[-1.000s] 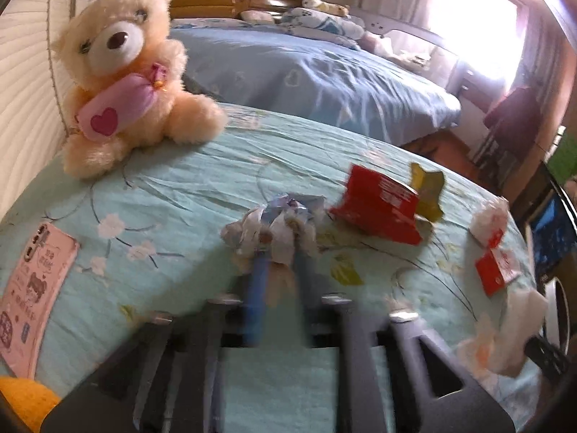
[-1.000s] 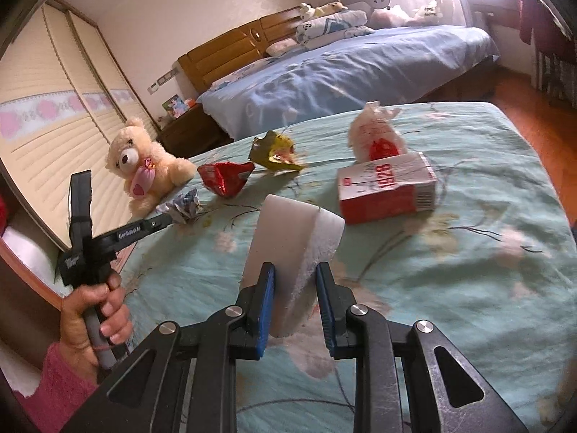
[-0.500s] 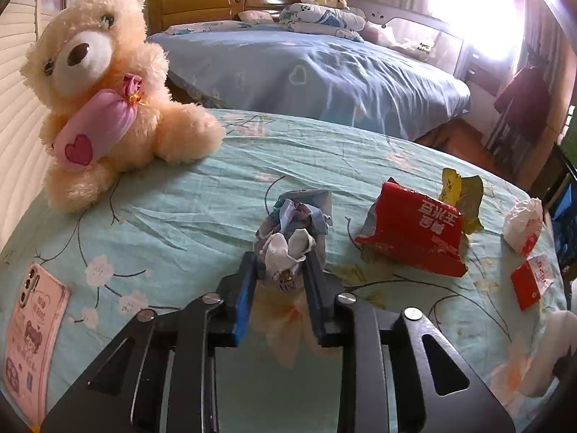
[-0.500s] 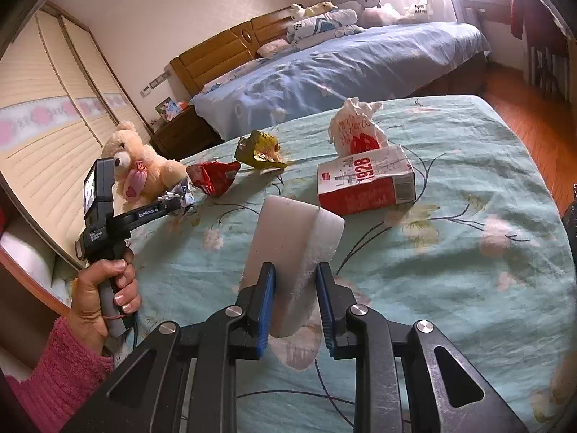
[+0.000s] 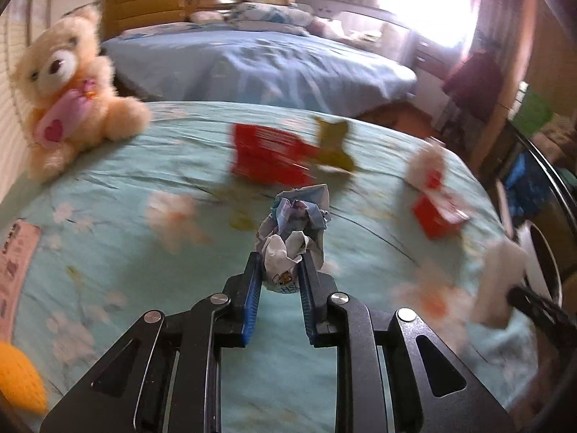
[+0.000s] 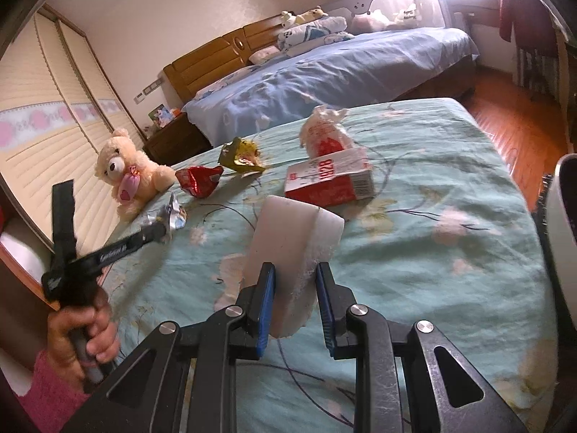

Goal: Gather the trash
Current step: 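Carry the foam block and crumpled paper over the bin, then open both tools over the bin to drop the foam block and paper, then move both open tools back over the table toward the red items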

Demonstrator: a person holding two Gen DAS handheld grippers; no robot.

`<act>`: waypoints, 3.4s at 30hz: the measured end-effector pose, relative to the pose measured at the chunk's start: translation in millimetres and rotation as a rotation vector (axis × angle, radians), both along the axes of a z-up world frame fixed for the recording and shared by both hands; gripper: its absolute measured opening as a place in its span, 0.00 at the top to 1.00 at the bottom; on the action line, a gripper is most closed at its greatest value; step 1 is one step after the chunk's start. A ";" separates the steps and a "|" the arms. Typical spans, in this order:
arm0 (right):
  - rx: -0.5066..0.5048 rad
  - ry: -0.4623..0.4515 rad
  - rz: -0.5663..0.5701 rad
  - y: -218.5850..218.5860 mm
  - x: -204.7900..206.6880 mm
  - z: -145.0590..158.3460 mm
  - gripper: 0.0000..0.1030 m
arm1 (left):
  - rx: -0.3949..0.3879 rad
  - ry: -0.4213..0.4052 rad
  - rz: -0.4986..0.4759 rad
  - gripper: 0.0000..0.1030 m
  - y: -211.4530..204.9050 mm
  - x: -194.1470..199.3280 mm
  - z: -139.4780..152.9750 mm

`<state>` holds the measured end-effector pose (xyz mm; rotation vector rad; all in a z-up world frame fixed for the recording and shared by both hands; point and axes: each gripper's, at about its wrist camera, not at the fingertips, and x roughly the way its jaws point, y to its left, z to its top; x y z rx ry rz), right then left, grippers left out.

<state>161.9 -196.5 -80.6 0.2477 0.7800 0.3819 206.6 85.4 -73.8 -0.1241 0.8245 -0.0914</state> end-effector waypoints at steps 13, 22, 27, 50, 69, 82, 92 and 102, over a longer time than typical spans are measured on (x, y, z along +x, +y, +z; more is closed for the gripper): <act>0.006 -0.010 -0.123 -67.7 -32.3 3.0 0.77 | -0.007 0.002 -0.240 0.82 -116.2 -26.3 12.8; 0.010 -0.032 -0.233 -121.2 -57.5 10.8 0.77 | -0.024 0.007 -0.371 0.82 -182.7 -30.2 19.8; 0.013 -0.048 -0.302 -151.7 -67.9 16.8 0.77 | -0.023 -0.005 -0.441 0.82 -219.5 -32.6 26.5; -0.014 -0.065 -0.501 -232.8 -80.8 20.1 0.76 | 0.008 -0.017 -0.624 0.81 -323.7 -31.3 40.3; -0.021 -0.027 -0.537 -259.4 -63.2 12.0 0.71 | 0.029 -0.005 -0.697 0.74 -382.8 -16.7 39.1; 0.042 -0.025 -0.544 -261.2 -64.0 12.4 0.45 | 0.027 -0.012 -0.675 0.39 -376.5 -18.3 36.5; 0.068 -0.062 -0.457 -226.7 -62.1 21.8 0.20 | 0.021 -0.021 -0.530 0.32 -303.4 -30.2 24.6; 0.046 -0.065 -0.309 -163.8 -46.8 24.4 0.16 | 0.021 -0.007 -0.330 0.29 -210.8 -27.8 11.3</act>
